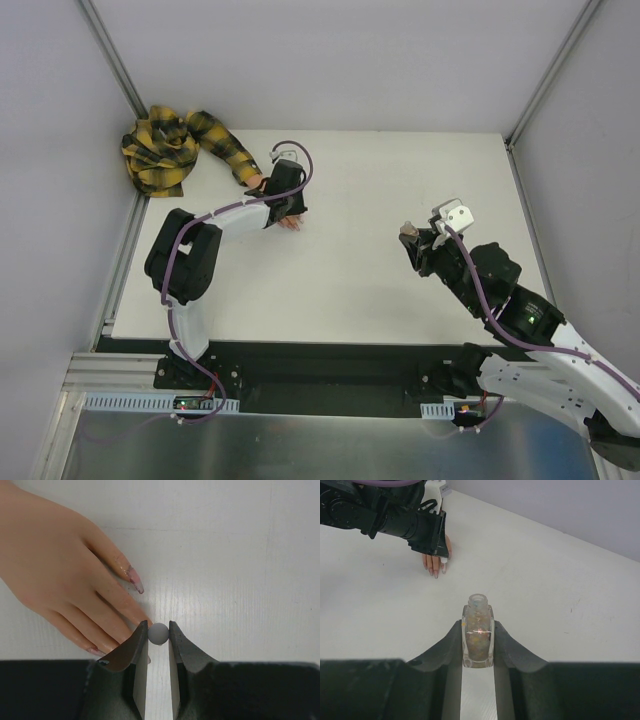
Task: Paint the nails
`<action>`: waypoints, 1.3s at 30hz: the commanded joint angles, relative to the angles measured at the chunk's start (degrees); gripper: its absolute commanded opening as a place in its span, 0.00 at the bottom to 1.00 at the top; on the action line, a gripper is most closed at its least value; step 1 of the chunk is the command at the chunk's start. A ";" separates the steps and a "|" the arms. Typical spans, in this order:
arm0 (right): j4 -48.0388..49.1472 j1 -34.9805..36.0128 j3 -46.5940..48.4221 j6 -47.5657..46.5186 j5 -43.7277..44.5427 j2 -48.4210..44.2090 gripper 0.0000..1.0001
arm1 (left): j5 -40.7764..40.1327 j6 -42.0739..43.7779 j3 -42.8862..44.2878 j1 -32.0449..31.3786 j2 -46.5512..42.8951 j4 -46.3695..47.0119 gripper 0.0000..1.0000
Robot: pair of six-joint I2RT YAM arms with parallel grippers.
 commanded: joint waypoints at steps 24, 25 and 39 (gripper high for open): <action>3.00 -0.72 -0.06 1.09 -1.00 -0.33 0.00 | 0.11 1.02 0.28 0.94 -1.57 0.60 0.00; 3.00 -0.63 -0.05 1.09 -1.00 -0.41 0.00 | 0.29 0.93 0.28 0.94 -1.57 0.60 0.00; 3.00 -0.81 -0.05 1.18 -1.43 -0.59 0.00 | 0.38 0.31 -1.04 0.68 -2.27 0.60 0.00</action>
